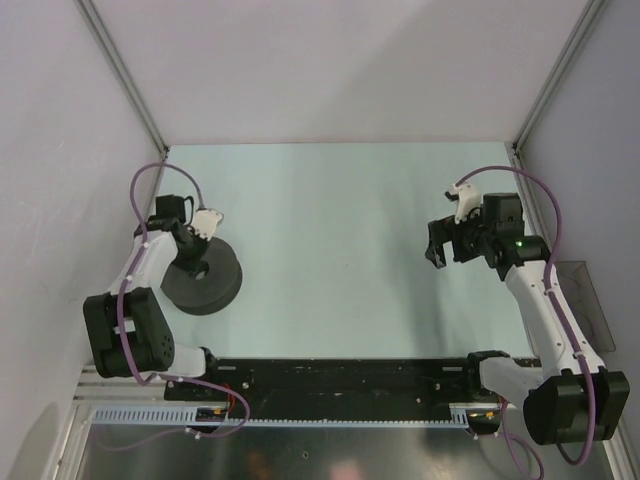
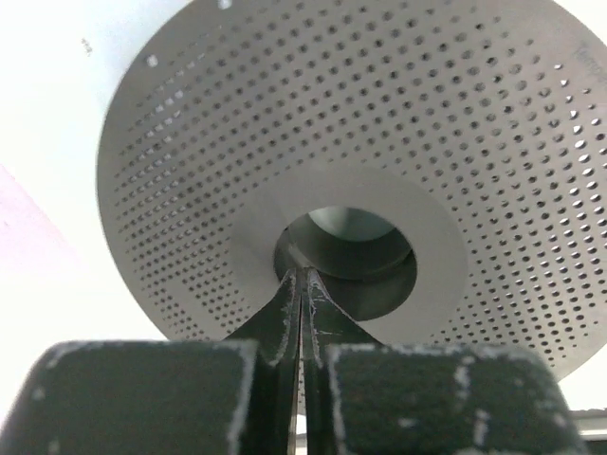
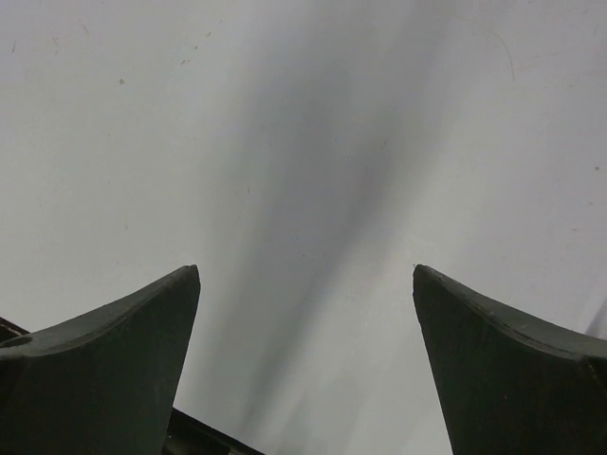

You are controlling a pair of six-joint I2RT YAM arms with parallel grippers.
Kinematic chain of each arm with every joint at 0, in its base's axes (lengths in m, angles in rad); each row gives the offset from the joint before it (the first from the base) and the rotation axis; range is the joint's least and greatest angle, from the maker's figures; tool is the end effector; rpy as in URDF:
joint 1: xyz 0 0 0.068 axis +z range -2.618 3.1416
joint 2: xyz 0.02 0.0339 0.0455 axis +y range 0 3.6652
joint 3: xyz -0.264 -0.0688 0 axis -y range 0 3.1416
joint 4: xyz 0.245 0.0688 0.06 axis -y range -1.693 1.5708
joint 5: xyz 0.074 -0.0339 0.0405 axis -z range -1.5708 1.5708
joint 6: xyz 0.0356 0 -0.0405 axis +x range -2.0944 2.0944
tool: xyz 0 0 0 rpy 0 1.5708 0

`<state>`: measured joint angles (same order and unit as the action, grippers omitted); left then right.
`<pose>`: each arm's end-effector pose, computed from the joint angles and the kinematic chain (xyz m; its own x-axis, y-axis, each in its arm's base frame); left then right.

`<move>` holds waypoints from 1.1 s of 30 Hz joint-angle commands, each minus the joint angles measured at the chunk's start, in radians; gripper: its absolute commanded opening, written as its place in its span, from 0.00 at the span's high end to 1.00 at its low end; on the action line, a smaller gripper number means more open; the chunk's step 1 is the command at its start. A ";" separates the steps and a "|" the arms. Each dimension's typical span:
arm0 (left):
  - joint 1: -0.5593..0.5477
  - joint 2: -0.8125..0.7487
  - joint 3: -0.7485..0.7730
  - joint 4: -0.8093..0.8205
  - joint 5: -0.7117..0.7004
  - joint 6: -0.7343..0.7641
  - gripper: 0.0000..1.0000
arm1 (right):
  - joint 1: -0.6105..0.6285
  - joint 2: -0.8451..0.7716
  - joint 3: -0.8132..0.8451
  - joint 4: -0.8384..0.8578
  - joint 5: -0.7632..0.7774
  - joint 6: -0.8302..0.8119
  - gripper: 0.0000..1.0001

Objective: Wrap the cables

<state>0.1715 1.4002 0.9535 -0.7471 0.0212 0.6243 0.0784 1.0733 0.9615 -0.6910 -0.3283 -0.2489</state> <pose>0.2587 0.0440 0.2200 -0.8386 0.4479 -0.3102 0.4033 0.8931 0.1992 0.2174 0.0286 0.3003 -0.6217 -0.2827 -0.7304 -0.4649 0.8837 0.0537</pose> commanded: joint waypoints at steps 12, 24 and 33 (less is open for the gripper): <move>-0.465 0.046 -0.070 0.076 0.034 -0.093 1.00 | -0.162 -0.040 0.097 -0.040 -0.136 0.005 0.01; -0.931 0.297 0.209 0.078 0.169 -0.311 1.00 | -0.279 0.028 0.193 -0.108 -0.152 0.040 0.01; -1.012 0.473 0.464 0.076 0.189 -0.350 1.00 | -0.320 0.032 0.219 -0.172 -0.136 0.002 0.01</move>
<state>-0.8097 1.8420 1.3235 -0.6895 0.1699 0.3183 -0.2272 1.1072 1.1301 -0.8158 -0.4545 -0.2371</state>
